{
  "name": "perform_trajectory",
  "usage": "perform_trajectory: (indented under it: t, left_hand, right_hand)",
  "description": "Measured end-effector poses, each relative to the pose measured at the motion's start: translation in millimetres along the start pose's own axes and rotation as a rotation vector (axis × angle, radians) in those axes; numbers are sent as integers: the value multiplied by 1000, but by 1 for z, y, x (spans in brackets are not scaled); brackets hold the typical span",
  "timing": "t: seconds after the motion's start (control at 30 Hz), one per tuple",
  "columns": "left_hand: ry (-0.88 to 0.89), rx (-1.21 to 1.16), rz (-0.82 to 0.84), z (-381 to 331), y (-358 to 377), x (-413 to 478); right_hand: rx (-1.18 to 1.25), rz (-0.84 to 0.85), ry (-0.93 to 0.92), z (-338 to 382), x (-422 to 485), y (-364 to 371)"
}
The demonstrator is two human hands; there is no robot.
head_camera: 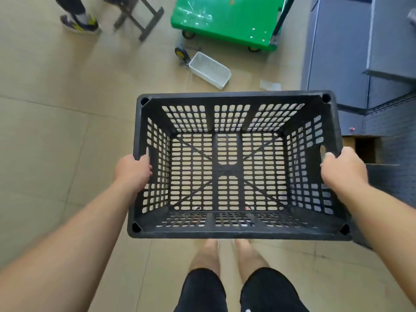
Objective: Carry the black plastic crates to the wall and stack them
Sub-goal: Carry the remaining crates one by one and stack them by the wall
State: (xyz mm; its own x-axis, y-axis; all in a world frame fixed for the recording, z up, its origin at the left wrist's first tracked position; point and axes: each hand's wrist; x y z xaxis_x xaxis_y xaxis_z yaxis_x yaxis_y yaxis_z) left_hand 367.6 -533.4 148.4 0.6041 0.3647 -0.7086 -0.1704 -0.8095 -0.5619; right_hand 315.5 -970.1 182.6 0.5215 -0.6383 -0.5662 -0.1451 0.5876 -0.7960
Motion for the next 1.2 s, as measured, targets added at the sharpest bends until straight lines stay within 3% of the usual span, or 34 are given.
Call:
perform_trajectory:
  t: [0.3, 0.63, 0.93, 1.2]
  left_hand:
    - [-26, -92, -68, -14, -106, -102]
    - [-131, -129, -246, 5, -173, -186]
    - [-274, -375, -494, 71, -206, -283]
    - [-372, -628, -670, 169, -235, -371]
  right_hand:
    - [-43, -47, -143, 55, -106, -90]
    - [-130, 75, -332, 126, -144, -120]
    - [-242, 139, -686, 211, -203, -121]
    - [-390, 231, -1009, 269, -321, -81]
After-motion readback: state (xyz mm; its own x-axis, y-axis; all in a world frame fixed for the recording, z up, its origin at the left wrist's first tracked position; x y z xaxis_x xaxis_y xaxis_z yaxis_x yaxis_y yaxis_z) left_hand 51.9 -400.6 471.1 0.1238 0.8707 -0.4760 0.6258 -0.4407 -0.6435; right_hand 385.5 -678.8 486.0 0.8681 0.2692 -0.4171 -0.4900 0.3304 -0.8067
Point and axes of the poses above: each hand's wrist, its own x-axis towards the middle knuckle, its own y-axis out of the palm, z = x × y, and after that the axes turned 9 degrees about z, right-handed
